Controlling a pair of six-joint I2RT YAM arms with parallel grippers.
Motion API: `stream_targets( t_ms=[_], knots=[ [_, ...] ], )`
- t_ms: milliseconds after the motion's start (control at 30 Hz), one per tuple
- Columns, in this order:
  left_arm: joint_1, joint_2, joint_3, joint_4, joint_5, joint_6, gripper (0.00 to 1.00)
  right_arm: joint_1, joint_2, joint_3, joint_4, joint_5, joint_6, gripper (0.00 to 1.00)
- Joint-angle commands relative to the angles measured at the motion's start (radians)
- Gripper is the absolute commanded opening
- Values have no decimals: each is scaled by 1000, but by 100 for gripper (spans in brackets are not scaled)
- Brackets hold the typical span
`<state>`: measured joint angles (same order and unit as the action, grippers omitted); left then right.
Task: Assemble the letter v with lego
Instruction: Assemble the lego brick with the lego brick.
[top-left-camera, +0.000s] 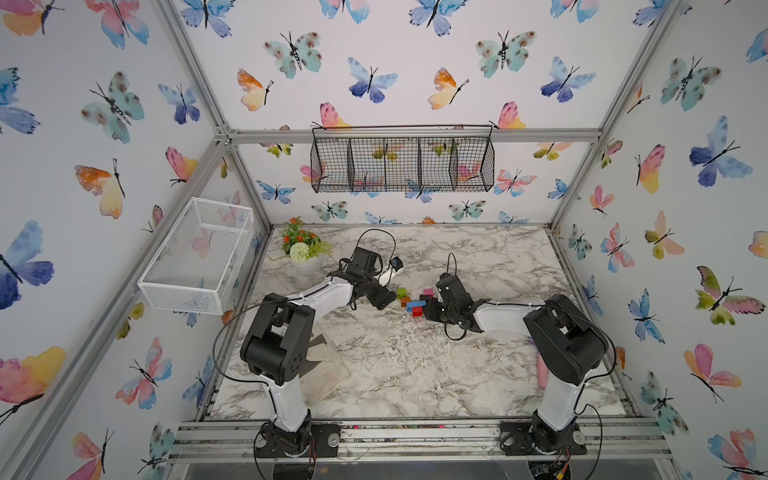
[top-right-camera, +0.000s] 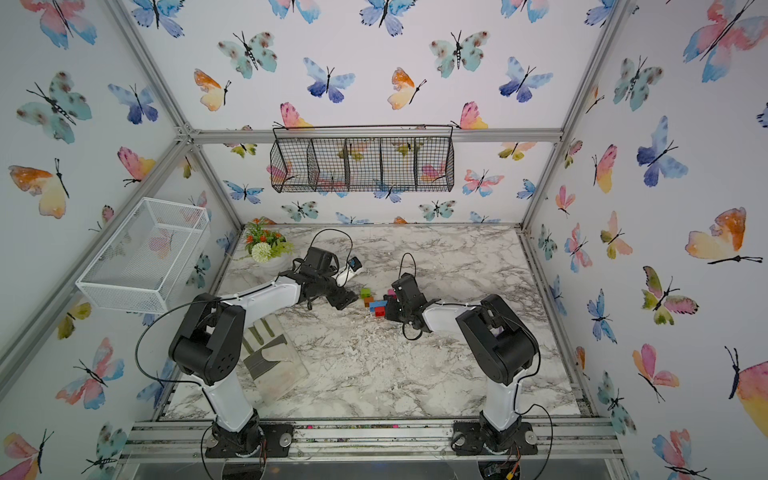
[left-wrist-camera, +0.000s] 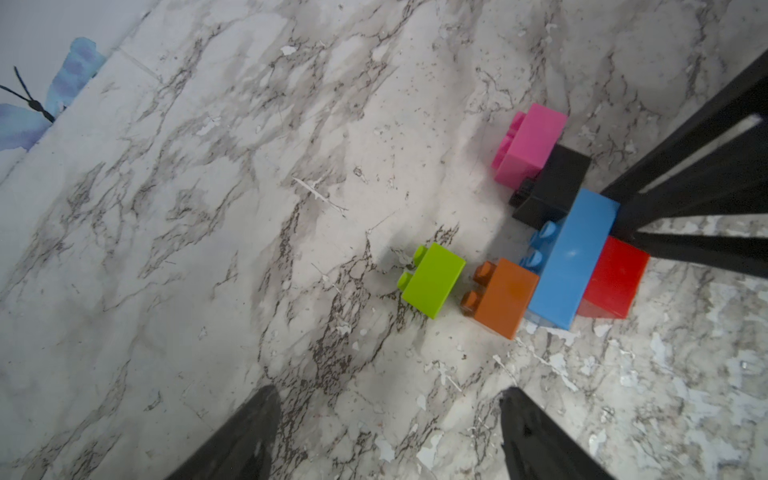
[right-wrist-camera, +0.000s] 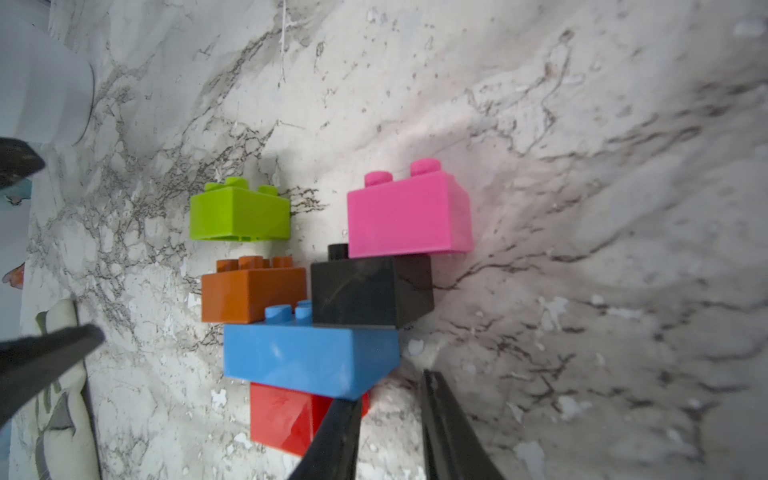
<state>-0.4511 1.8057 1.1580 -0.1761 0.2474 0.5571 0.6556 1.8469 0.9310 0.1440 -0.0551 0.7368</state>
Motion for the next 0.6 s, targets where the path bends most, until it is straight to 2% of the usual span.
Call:
stream_targets(
  t_ms=[0,100,567],
  knots=[
    [-23,-32,-39,-15,50,126,91,3,30,6,-58,32,-16,30],
    [-30,-38,-60,-9,86,203,92,3,33,8,-60,29,-18,30],
    [-41,79,13,21,94,235,93,3,29,-5,-49,3,-21,31]
  ],
)
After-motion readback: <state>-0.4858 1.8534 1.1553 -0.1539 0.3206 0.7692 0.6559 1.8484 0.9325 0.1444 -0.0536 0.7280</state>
